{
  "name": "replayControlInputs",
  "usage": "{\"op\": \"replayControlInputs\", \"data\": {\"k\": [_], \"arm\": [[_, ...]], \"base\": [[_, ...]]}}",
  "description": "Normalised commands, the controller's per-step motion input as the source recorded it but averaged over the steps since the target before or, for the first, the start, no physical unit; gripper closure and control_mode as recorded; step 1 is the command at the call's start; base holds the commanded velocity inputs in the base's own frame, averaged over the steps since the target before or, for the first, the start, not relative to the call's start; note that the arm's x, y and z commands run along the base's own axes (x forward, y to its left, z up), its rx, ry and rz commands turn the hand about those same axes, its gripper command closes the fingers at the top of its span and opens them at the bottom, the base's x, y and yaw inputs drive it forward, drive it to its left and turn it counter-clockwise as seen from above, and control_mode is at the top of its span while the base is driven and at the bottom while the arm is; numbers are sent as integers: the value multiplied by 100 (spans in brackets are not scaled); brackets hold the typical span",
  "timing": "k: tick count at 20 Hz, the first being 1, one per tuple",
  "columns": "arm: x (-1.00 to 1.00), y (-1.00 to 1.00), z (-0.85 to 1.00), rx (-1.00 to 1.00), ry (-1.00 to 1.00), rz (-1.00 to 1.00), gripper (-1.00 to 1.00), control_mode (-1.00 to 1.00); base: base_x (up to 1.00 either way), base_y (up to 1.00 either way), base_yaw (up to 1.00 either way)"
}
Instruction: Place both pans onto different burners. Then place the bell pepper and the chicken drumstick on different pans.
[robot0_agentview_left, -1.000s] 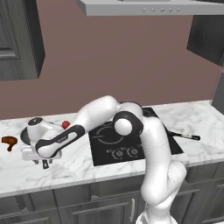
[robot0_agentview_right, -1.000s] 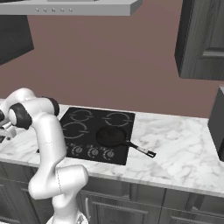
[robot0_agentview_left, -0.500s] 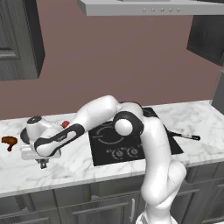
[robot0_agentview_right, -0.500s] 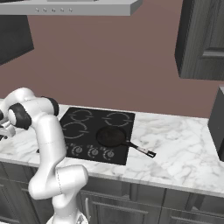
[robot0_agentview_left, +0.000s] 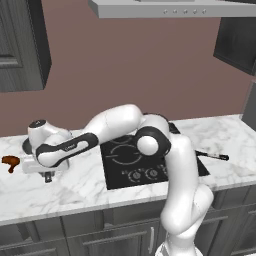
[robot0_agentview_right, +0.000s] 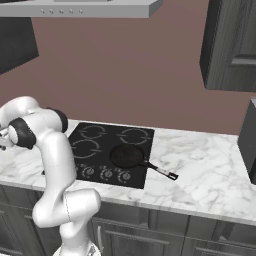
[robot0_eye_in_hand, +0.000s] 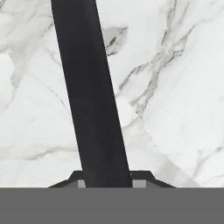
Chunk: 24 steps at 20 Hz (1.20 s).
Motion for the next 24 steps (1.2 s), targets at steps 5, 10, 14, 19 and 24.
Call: {"op": "replayControlInputs", "data": {"k": [5,10,14,19,24], "arm": [[0,-16,32,0,0,3,100,-100],[-1,-23,16,-1,-2,1,100,-100],[-3,-50,24,0,-1,0,100,-100],[0,-64,29,1,0,0,100,-100],[-3,-67,18,5,0,0,100,-100]], "base": [[0,0,0],[0,0,0],[0,0,0],[0,0,0],[0,0,0]]}}
